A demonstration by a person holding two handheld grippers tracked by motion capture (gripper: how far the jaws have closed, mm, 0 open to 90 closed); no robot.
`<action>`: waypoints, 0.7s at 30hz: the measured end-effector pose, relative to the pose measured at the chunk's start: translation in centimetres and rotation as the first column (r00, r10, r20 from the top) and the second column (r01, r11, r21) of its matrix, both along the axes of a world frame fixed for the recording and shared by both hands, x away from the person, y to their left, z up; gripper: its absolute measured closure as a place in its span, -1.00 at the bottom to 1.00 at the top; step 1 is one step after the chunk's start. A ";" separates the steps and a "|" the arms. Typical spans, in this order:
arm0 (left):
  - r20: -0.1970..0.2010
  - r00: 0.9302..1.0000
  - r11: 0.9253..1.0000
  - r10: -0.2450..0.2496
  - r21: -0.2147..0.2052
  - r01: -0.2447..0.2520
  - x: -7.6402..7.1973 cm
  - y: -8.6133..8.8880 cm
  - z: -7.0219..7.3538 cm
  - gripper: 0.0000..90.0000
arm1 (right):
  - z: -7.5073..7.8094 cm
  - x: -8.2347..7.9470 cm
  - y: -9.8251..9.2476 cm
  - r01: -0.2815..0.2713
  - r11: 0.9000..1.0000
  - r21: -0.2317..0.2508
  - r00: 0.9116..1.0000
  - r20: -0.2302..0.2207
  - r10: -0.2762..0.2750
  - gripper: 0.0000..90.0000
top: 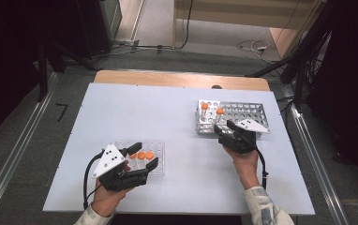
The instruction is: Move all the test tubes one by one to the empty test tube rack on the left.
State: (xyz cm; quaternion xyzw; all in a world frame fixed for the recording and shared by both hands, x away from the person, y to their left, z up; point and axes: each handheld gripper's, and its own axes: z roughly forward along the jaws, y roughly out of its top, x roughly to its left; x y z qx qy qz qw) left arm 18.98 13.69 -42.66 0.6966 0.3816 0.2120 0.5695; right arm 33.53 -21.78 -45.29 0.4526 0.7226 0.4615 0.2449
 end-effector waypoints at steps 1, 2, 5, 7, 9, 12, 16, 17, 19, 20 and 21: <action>-0.001 1.000 1.000 0.000 -0.001 0.000 0.0 0.0 0.0 -0.41 | 0.0 0.2 0.0 0.003 1.000 -0.001 1.000 0.002 -0.003 -0.02; -0.001 1.000 1.000 0.001 -0.003 -0.001 0.0 0.0 -0.1 -0.41 | 0.0 0.4 0.1 0.005 1.000 -0.006 1.000 0.010 -0.005 0.01; -0.001 1.000 1.000 0.001 -0.004 -0.001 0.1 0.0 -0.1 -0.41 | 0.1 1.0 0.4 0.012 1.000 -0.011 1.000 0.028 -0.012 0.07; -0.001 1.000 1.000 -0.001 -0.003 0.001 0.1 0.0 0.0 -0.41 | 0.1 1.5 0.7 0.023 1.000 -0.018 0.999 0.023 -0.022 0.12; -0.002 1.000 1.000 -0.002 -0.003 0.002 0.0 0.0 0.0 -0.41 | 0.0 2.0 0.9 0.030 0.999 -0.028 0.999 0.019 -0.030 0.15; 0.000 1.000 1.000 -0.003 -0.004 0.003 0.0 0.0 0.0 -0.41 | -0.2 2.7 1.1 0.045 0.998 -0.037 0.999 0.011 -0.045 0.21; -0.002 1.000 1.000 -0.001 -0.005 0.001 0.1 0.1 0.0 -0.41 | -0.4 3.2 1.3 0.051 0.998 -0.039 0.999 0.013 -0.051 0.26; -0.004 1.000 1.000 0.000 -0.005 0.000 0.1 0.1 0.0 -0.41 | -0.5 3.3 1.3 0.050 0.998 -0.042 0.999 0.013 -0.050 0.27; -0.004 1.000 1.000 0.000 -0.005 0.000 0.1 0.2 -0.1 -0.41 | -0.6 3.4 1.5 0.049 0.998 -0.046 0.999 0.018 -0.049 0.29; -0.004 1.000 1.000 0.000 -0.005 0.000 0.1 0.2 -0.1 -0.41 | -0.6 3.3 1.5 0.049 0.998 -0.046 0.999 0.016 -0.048 0.30; -0.004 1.000 1.000 0.000 -0.005 0.000 0.1 0.2 -0.1 -0.41 | -0.7 3.4 1.6 0.048 0.998 -0.049 0.999 0.013 -0.048 0.32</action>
